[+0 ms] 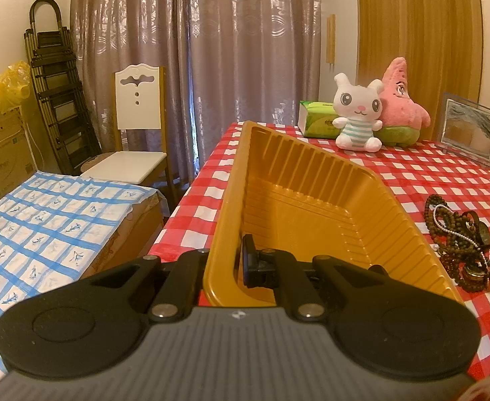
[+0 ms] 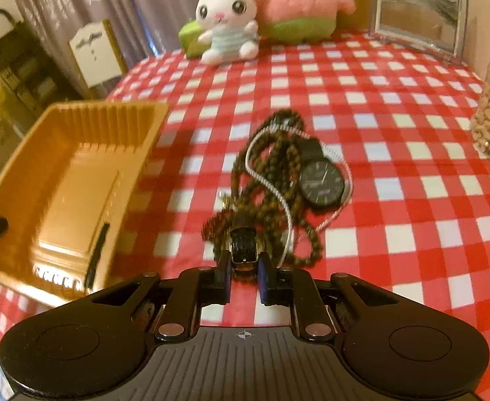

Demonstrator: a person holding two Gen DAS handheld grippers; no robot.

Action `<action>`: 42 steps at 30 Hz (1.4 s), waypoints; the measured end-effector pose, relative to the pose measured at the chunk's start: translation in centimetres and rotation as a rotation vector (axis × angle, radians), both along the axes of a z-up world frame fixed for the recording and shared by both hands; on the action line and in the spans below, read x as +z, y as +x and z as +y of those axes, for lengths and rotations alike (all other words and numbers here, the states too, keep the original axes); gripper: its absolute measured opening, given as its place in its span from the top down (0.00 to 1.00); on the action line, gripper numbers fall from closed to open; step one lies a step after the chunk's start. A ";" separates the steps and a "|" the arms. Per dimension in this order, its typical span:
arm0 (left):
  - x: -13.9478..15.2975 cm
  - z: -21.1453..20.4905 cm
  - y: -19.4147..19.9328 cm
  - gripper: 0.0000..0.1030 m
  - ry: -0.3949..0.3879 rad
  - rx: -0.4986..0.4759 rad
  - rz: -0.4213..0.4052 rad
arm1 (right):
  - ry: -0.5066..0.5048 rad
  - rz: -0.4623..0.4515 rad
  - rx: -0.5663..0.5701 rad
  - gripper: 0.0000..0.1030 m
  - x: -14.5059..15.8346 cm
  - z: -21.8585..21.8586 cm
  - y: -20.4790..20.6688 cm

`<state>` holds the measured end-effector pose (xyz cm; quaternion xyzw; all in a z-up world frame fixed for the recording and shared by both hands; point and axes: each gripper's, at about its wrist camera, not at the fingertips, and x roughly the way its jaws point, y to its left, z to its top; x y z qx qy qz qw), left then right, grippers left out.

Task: Organize jewelry
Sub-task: 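Grasp the black ring-shaped item from the jewelry pile with the right gripper, then carry the black ring item over the tray and release it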

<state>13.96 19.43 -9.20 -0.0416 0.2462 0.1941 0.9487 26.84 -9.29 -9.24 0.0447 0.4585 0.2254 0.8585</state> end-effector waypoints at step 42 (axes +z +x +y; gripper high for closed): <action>-0.2 0.4 -0.1 0.96 -0.026 -0.029 0.002 | 0.283 0.186 0.290 0.85 0.6 13.2 -1.6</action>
